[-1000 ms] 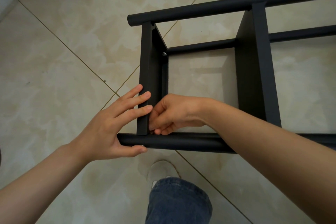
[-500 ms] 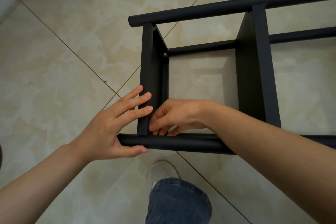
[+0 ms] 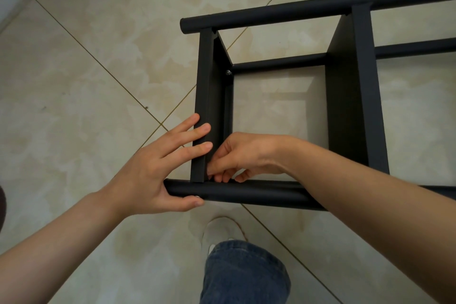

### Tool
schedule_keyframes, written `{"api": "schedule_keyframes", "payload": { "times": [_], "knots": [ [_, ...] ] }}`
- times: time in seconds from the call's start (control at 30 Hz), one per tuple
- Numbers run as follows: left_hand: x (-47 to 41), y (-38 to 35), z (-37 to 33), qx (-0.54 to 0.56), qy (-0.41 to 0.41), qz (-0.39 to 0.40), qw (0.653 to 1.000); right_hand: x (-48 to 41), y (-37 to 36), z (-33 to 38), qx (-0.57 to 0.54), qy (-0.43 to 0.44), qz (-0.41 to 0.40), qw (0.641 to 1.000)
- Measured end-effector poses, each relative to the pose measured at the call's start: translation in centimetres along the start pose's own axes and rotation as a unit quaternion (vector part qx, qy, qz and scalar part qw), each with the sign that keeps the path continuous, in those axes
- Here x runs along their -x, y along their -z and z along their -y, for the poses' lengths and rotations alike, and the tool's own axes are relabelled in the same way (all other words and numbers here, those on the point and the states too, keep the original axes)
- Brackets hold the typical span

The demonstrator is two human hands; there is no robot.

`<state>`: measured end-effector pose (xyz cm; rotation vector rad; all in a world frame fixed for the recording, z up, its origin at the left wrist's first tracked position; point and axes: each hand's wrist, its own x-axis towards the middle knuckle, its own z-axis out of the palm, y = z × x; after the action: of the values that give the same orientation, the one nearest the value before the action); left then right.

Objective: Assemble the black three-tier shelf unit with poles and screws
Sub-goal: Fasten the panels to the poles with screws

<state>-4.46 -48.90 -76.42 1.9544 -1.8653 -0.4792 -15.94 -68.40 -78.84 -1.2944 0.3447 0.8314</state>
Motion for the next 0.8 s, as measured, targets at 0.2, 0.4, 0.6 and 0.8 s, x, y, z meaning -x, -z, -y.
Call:
{"api": "schedule_keyframes", "payload": {
  "times": [0.2,0.4,0.6,0.8],
  "knots": [
    [-0.16,0.06,-0.19,0.002,-0.001,0.001,1.000,-0.14,-0.15,-0.06,-0.013,-0.010,0.003,1.000],
    [-0.17,0.05,-0.15,0.007,-0.003,0.000,1.000,0.00,0.17,-0.02,-0.017,-0.010,0.018,1.000],
    [-0.20,0.01,-0.09,0.005,-0.005,-0.003,1.000,-0.21,0.01,0.00,-0.021,-0.027,0.029,0.999],
    [-0.19,-0.02,-0.06,0.006,-0.002,-0.003,1.000,0.06,0.12,0.00,-0.026,-0.015,0.030,0.999]
  ]
}}
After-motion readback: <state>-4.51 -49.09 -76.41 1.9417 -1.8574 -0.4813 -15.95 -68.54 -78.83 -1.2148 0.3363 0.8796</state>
